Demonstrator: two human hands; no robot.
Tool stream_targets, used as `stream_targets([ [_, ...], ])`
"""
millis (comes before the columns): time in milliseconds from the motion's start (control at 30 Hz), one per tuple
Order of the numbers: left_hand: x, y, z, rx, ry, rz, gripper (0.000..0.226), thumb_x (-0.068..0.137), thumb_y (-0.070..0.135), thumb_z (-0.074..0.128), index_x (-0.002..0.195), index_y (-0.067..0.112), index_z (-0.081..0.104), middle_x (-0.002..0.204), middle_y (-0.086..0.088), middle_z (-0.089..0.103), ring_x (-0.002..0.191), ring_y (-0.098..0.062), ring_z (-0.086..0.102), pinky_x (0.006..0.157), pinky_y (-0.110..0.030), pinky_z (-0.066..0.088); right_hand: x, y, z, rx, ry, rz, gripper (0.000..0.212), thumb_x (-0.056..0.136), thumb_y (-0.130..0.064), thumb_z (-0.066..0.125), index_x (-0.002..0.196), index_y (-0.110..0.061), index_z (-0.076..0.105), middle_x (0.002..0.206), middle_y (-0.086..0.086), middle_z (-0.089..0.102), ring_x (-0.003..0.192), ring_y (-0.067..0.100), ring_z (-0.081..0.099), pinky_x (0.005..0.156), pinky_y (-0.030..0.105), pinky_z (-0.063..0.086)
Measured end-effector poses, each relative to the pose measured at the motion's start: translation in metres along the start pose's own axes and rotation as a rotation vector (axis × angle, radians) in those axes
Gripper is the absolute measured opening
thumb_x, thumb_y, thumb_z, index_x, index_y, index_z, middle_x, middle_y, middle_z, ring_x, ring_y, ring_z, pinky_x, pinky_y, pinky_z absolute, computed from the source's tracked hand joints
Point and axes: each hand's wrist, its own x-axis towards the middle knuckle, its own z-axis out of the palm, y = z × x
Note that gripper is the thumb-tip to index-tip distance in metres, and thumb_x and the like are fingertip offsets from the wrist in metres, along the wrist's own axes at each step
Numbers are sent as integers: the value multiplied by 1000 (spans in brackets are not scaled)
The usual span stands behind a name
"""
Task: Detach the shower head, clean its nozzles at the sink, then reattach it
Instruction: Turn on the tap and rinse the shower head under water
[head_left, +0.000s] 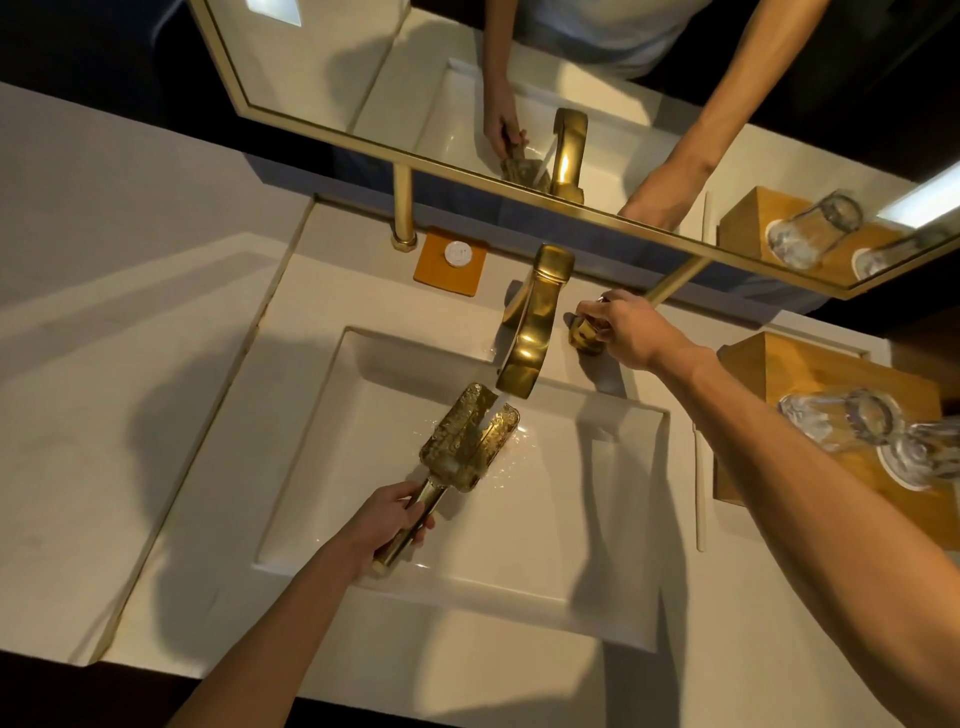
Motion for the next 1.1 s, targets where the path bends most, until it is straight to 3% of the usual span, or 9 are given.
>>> stream_targets([
  [200, 4, 5, 4, 47, 29, -67, 20, 100, 2, 42, 107, -1, 60, 73, -14, 62, 55, -19, 56, 55, -32, 50, 1, 2, 2, 23, -2, 15, 60, 88, 1, 61, 140, -24, 46, 122, 16, 50, 113, 33, 52, 92, 40, 48],
  [400, 6, 3, -1, -64, 72, -134, 20, 99, 2, 41, 106, -3, 59, 74, -13, 62, 61, -22, 56, 63, -36, 47, 3, 2, 2, 35, -2, 28, 57, 89, 1, 61, 139, -25, 48, 124, 16, 51, 114, 34, 53, 95, 41, 49],
  [700, 2, 7, -2, 278, -47, 3, 22, 99, 1, 41, 107, 8, 61, 76, -11, 68, 63, -23, 61, 59, -33, 52, 4, 3, 2, 40, 7, 38, 57, 90, 3, 58, 140, -23, 50, 128, 17, 52, 118, 35, 53, 97, 41, 48],
  [900, -1, -2, 0, 79, 50, -13, 24, 100, -1, 41, 114, 2, 59, 76, -15, 63, 62, -21, 58, 58, -33, 52, 2, 3, 2, 42, 15, 8, 55, 89, 2, 61, 137, -23, 52, 123, 17, 56, 117, 34, 53, 95, 44, 50],
  [1100, -3, -2, -2, 144, -16, -4, 26, 99, -1, 42, 108, 10, 63, 76, -12, 67, 67, -24, 61, 68, -43, 52, 3, 4, 3, 46, 20, -1, 52, 89, 2, 61, 134, -22, 54, 123, 16, 56, 116, 34, 52, 94, 42, 49],
])
